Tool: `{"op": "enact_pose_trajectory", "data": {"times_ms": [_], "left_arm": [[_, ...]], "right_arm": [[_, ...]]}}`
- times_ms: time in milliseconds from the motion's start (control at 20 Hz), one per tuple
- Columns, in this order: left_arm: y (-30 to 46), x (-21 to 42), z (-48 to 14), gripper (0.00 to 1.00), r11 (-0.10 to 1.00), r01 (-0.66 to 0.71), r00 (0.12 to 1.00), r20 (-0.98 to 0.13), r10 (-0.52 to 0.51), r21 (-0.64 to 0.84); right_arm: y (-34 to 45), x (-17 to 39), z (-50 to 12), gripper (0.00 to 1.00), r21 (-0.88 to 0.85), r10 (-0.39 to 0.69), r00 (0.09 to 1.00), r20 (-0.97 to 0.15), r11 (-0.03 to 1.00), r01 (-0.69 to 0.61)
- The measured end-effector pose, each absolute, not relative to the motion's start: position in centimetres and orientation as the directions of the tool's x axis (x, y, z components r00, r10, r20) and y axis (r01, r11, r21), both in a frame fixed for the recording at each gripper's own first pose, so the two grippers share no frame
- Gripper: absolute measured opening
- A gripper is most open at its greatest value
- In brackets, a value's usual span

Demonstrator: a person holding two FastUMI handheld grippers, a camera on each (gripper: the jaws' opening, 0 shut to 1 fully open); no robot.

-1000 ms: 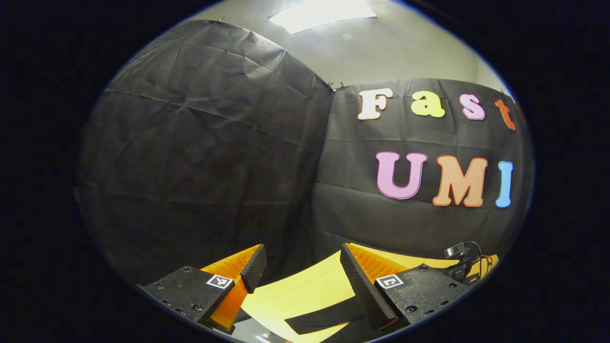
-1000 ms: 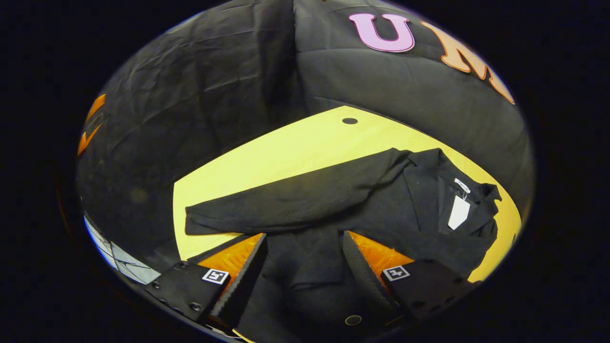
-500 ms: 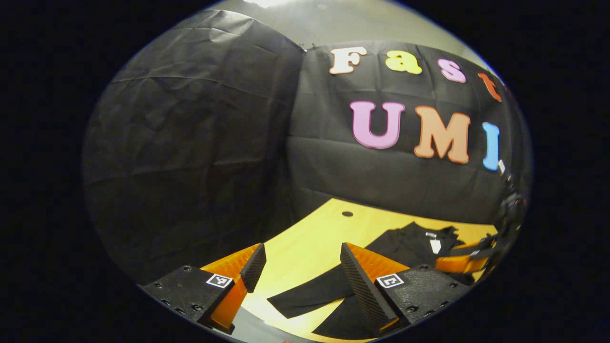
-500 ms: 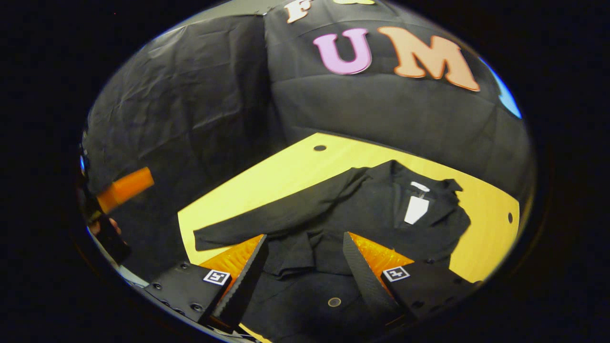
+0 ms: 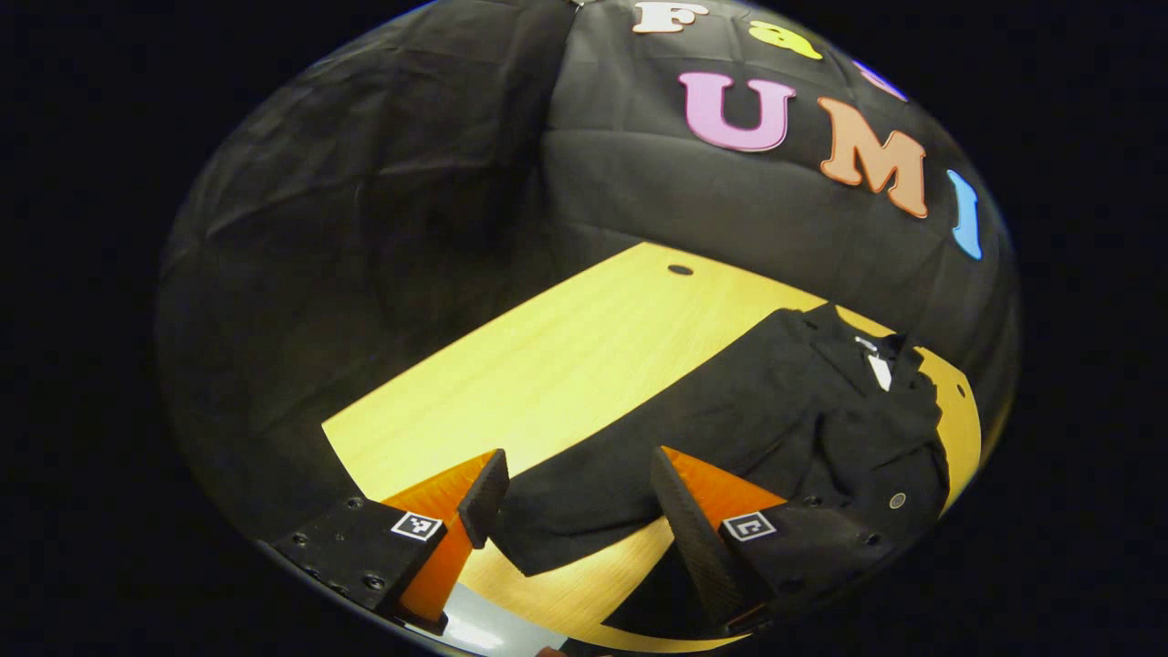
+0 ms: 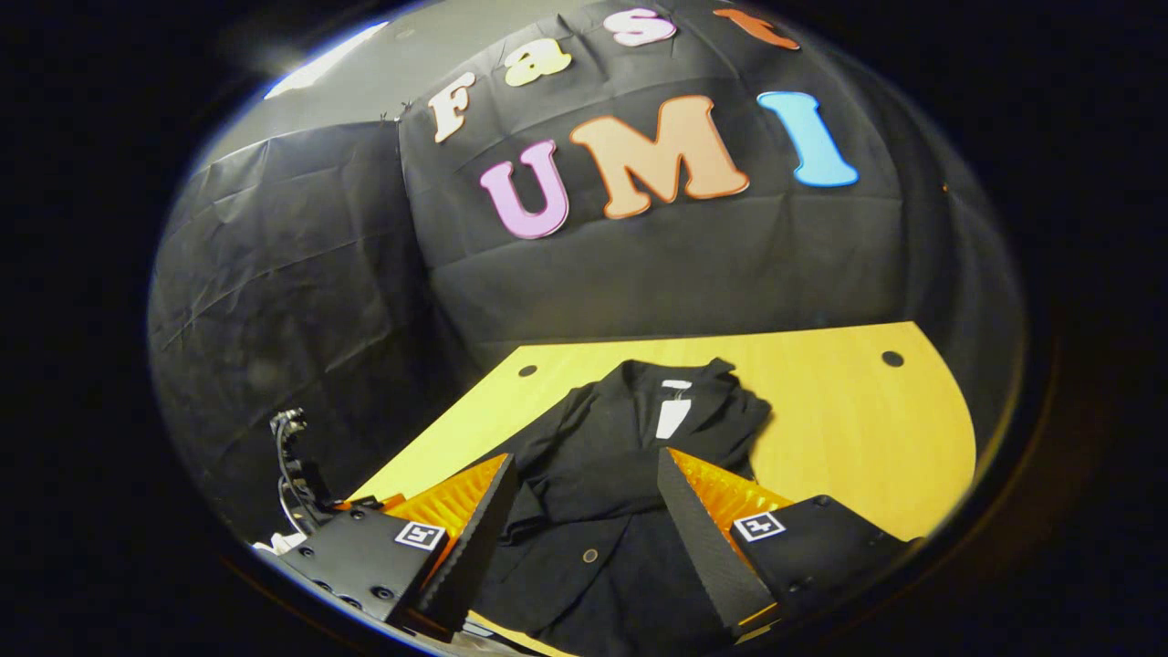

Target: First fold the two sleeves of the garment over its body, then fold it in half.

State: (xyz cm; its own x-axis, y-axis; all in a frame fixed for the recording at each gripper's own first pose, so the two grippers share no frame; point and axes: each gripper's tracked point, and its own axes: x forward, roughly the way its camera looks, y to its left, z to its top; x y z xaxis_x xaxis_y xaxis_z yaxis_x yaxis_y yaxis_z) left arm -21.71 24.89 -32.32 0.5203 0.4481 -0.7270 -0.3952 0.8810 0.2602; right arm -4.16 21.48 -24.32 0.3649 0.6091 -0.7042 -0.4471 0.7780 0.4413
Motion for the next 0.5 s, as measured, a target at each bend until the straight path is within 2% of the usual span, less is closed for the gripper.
{"op": "enact_pose_trajectory", "data": {"times_ms": [200,250,350,500], "left_arm": [[25.6,-22.9,-34.4,0.95,0.87,-0.424,0.474,-0.756,0.451,0.253],[25.7,-23.3,-35.0,0.95,0.867,-0.435,0.46,-0.767,0.447,0.244],[26.0,-23.8,-35.8,0.95,0.849,-0.469,0.431,-0.777,0.459,0.241],[26.5,-23.7,-36.3,0.93,0.842,-0.449,0.419,-0.762,0.494,0.299]], "right_arm": [[19.5,-3.5,-22.6,0.98,0.42,0.58,0.421,-0.697,0.807,-0.416],[19.3,-3.4,-22.6,0.94,0.416,0.575,0.428,-0.697,0.811,-0.41],[19.2,-3.6,-22.9,1.0,0.406,0.561,0.432,-0.706,0.821,-0.402],[19.4,-4.2,-22.9,0.99,0.421,0.561,0.418,-0.714,0.822,-0.384]]}}
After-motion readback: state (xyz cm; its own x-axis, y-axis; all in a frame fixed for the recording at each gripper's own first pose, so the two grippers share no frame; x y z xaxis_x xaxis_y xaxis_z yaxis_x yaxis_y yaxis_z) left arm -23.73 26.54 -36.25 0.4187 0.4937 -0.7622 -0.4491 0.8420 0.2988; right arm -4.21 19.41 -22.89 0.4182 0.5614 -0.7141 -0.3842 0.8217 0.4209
